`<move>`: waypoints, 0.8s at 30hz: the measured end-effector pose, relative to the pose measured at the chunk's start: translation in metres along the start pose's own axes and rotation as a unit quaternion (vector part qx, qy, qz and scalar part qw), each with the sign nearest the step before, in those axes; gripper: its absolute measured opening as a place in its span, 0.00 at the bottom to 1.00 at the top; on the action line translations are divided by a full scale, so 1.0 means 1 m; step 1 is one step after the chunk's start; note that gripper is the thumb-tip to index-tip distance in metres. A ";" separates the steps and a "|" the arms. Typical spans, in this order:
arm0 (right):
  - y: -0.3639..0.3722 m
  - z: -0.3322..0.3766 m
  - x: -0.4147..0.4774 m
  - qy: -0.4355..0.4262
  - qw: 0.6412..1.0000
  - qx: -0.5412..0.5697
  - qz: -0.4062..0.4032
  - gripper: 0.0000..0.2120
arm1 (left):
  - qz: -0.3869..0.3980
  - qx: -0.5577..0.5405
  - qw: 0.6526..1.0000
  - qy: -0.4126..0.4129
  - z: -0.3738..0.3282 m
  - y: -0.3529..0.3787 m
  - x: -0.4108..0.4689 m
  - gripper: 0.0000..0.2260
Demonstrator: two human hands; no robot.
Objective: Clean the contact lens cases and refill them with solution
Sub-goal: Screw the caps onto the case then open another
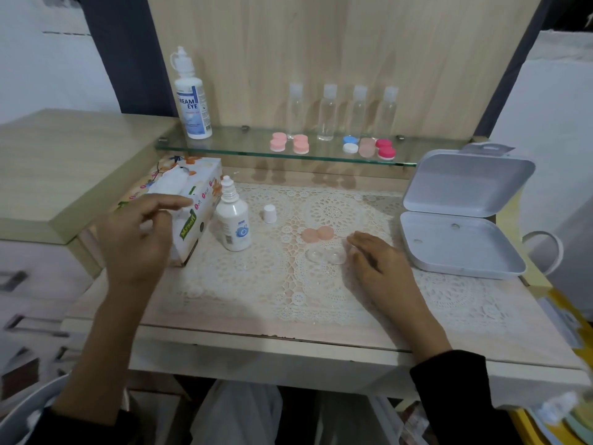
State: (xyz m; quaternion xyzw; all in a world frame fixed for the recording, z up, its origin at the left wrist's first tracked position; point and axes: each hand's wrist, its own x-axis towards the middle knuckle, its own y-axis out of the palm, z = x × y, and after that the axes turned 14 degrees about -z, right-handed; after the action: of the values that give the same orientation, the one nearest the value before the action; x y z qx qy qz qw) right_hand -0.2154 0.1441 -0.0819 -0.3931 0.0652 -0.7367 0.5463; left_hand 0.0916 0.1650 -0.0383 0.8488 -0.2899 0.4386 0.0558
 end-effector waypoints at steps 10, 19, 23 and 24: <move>0.004 -0.008 0.002 0.008 0.997 -0.075 0.012 0.16 | 0.174 0.285 0.941 -0.061 0.039 0.025 0.070 0.16; 0.004 -0.010 0.004 0.009 0.996 -0.083 0.015 0.17 | 0.150 0.303 0.941 -0.025 0.045 0.034 0.070 0.09; 0.004 -0.010 0.003 0.007 0.996 -0.085 0.015 0.17 | 0.116 0.279 0.953 -0.025 0.044 0.033 0.067 0.09; 0.004 -0.010 0.004 0.007 0.996 -0.084 0.015 0.17 | 0.106 0.276 0.955 -0.023 0.042 0.032 0.066 0.09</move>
State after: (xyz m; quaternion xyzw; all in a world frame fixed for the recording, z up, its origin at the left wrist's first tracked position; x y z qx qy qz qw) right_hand -0.2194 0.1360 -0.0893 -0.4318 0.1367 -0.7232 0.5214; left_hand 0.1339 0.0940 -0.0178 0.8051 -0.2471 0.4855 -0.2346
